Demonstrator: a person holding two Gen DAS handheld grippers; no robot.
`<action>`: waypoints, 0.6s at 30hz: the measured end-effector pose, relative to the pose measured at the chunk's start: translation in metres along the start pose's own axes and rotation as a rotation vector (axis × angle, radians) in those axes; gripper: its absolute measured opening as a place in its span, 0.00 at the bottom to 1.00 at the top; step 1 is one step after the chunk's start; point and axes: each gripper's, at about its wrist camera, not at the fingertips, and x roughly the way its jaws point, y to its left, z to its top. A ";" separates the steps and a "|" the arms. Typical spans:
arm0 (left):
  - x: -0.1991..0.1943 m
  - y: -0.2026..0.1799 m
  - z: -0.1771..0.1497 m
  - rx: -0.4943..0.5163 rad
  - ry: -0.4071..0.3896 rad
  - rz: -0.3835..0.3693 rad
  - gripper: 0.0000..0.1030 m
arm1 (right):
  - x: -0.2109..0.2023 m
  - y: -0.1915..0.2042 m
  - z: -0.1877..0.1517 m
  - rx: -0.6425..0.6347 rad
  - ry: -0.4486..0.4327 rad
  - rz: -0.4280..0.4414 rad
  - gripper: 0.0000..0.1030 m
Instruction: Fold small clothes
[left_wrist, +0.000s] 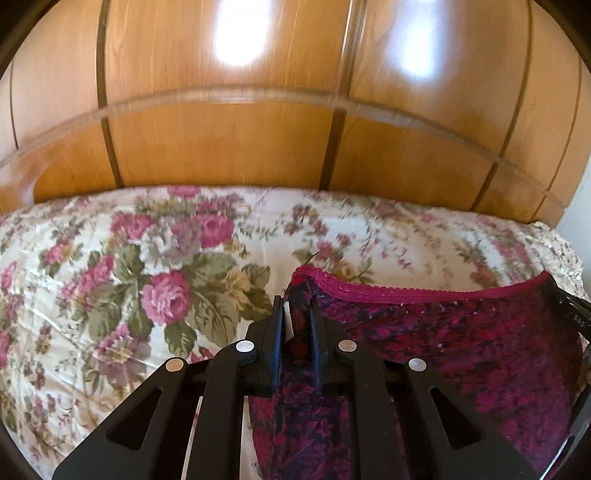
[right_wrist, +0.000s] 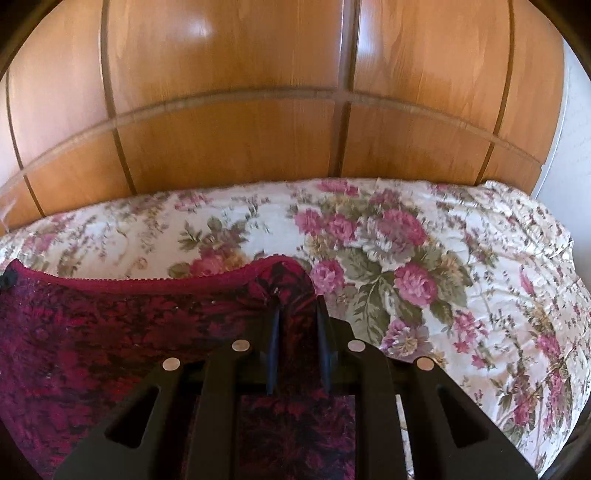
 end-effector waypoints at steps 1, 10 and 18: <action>0.005 0.001 -0.001 -0.004 0.014 0.001 0.12 | 0.006 0.000 0.000 0.001 0.019 0.000 0.17; 0.022 0.005 -0.006 -0.001 0.087 0.017 0.23 | 0.026 -0.005 0.000 0.031 0.119 0.013 0.39; -0.044 0.039 -0.043 -0.140 0.029 -0.099 0.60 | -0.036 -0.040 -0.026 0.139 0.074 0.157 0.63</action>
